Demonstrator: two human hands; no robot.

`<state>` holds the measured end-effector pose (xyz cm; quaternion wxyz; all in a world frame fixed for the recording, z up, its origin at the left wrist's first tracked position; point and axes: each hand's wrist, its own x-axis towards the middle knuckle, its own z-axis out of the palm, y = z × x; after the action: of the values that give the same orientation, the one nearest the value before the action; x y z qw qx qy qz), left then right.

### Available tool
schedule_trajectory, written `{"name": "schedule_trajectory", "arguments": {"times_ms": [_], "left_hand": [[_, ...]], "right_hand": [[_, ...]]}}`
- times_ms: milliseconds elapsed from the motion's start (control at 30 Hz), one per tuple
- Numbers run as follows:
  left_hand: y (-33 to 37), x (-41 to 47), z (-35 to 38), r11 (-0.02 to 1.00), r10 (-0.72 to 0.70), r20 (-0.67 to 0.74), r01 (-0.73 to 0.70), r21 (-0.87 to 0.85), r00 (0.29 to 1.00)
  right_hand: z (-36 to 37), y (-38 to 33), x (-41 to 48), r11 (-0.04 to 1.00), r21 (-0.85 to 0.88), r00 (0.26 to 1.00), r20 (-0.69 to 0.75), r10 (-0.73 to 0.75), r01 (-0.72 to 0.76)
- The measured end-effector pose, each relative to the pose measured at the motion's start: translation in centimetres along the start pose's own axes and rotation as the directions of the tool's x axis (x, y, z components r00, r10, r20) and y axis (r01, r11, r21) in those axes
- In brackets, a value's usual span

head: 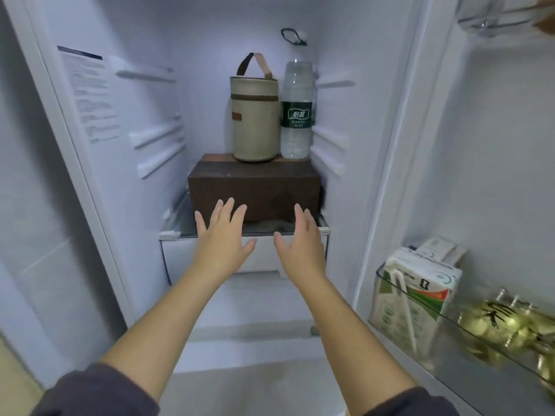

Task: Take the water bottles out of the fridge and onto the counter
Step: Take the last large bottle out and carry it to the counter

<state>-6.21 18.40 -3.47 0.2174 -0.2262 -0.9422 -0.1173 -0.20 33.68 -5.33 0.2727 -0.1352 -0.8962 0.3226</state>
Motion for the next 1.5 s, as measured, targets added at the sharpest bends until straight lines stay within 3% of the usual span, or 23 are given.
{"name": "schedule_trajectory", "arguments": {"times_ms": [367,633,700,867,1100,1500], "left_hand": [[-3.3,17.4,-0.7,0.992,0.122,-0.089,-0.122,-0.002,0.989],[-5.4,23.4,1.1,0.998,0.033,0.014,-0.032,-0.049,0.999],[-5.6,23.5,1.6,0.997,0.0,0.048,0.004,-0.073,0.999],[-5.7,23.7,2.4,0.992,0.002,-0.023,-0.005,-0.128,1.0],[-5.6,24.0,2.7,0.988,-0.013,-0.044,0.006,-0.156,0.999],[-5.6,23.5,2.4,0.986,-0.007,-0.036,0.0,-0.164,0.999]], "right_hand": [[0.1,-4.8,15.3,0.995,-0.074,0.958,-0.285,0.04,-0.063],[-2.4,-6.9,26.7,0.987,-0.105,0.952,-0.296,0.084,-0.12],[-3.4,-7.7,29.1,0.989,-0.055,0.944,-0.31,0.114,-0.138],[-4.4,-8.6,34.1,0.966,0.096,0.915,-0.309,0.258,-0.24],[-2.5,-7.8,37.3,0.939,0.26,0.897,-0.32,0.305,-0.226],[-3.0,-8.4,34.5,0.953,0.109,0.845,-0.443,0.3,-0.282]]}}
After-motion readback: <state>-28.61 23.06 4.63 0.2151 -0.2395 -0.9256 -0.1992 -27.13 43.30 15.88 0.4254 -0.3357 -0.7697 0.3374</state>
